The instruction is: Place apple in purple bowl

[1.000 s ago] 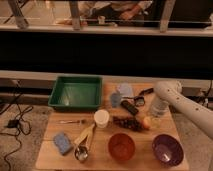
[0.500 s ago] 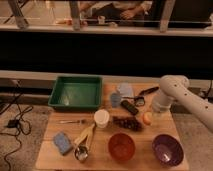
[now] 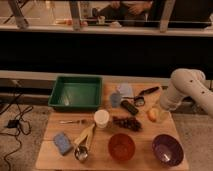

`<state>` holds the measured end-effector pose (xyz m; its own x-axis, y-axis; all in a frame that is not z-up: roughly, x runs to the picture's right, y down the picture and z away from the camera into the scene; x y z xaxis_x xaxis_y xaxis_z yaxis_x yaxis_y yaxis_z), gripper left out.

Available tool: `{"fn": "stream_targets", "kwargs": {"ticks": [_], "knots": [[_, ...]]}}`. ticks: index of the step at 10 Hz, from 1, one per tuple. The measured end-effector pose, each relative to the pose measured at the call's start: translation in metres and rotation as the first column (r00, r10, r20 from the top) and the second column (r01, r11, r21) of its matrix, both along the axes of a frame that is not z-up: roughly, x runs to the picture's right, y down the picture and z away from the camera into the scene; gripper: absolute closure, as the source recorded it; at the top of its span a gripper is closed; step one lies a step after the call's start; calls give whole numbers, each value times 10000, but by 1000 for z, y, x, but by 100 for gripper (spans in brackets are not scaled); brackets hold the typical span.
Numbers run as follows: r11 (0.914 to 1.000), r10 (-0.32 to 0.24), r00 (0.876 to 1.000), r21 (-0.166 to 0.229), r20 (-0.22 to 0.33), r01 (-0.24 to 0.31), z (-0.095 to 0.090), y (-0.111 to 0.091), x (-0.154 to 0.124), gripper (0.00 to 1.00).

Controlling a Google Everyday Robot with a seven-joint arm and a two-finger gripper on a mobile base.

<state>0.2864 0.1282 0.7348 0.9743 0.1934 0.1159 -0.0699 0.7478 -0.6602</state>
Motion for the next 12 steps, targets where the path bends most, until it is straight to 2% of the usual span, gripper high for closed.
{"fn": "stream_targets", "kwargs": {"ticks": [6, 12], "knots": [[9999, -113, 9999, 33, -39, 113, -45, 21, 18, 100], [9984, -163, 9991, -545, -390, 141, -58, 39, 31, 100]]}}
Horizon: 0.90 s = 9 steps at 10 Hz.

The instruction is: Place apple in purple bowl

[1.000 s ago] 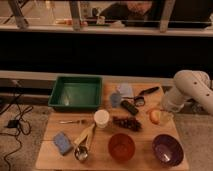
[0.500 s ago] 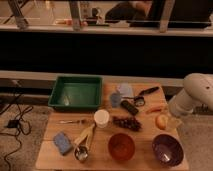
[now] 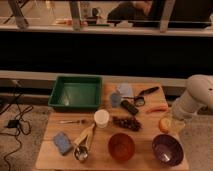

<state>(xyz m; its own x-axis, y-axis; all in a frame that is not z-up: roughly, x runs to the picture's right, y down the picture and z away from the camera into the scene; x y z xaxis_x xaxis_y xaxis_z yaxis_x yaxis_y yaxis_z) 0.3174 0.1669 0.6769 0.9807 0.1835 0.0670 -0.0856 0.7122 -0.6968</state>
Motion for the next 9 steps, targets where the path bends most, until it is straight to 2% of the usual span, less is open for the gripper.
{"fn": "stream_targets", "kwargs": {"ticks": [4, 9], "knots": [[9987, -351, 9990, -369, -277, 341, -11, 17, 8, 100], [9961, -775, 9960, -451, -452, 755, -19, 27, 11, 100]]}}
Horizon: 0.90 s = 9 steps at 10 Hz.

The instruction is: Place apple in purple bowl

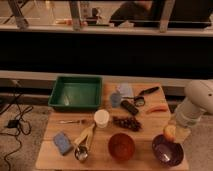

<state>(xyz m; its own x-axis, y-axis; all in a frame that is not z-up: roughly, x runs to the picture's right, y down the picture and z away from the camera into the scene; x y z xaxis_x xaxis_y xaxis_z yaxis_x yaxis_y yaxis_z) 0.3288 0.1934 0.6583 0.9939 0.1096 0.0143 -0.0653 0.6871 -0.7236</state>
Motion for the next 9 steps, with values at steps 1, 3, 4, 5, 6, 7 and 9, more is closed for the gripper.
{"fn": "stream_targets", "kwargs": {"ticks": [1, 3, 4, 5, 6, 7, 9], "knots": [[10000, -2, 10000, -18, -3, 2, 0, 1, 0, 100], [9994, -105, 9999, -316, 137, 110, 0, 5, -1, 100], [9990, -181, 9996, -406, 193, 189, 0, 5, -3, 100], [9989, -189, 9996, -424, 215, 198, 1, 5, -3, 100], [9990, -168, 9997, -422, 196, 176, 0, 6, -2, 100], [9989, -164, 9997, -427, 191, 172, 0, 6, -1, 100], [9989, -198, 9996, -425, 222, 207, 1, 5, -4, 100]]}}
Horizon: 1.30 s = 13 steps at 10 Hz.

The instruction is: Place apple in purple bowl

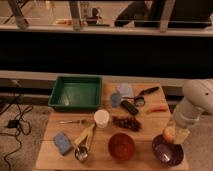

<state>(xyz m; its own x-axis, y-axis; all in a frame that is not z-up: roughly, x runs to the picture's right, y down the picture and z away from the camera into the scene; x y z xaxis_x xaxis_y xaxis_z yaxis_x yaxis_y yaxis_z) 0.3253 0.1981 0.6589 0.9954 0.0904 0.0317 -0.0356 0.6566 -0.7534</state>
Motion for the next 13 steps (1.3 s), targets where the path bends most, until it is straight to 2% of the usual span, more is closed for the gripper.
{"fn": "stream_targets", "kwargs": {"ticks": [4, 9, 10, 13], "knots": [[10000, 74, 10000, -4, -27, -74, -1, 0, 2, 100], [9978, 662, 9976, -33, -185, -663, -22, 12, 15, 100], [9966, 816, 9966, -73, -112, -817, -25, 18, 13, 100], [9932, 994, 9949, -625, 150, -983, -23, 51, 1, 100]]}}
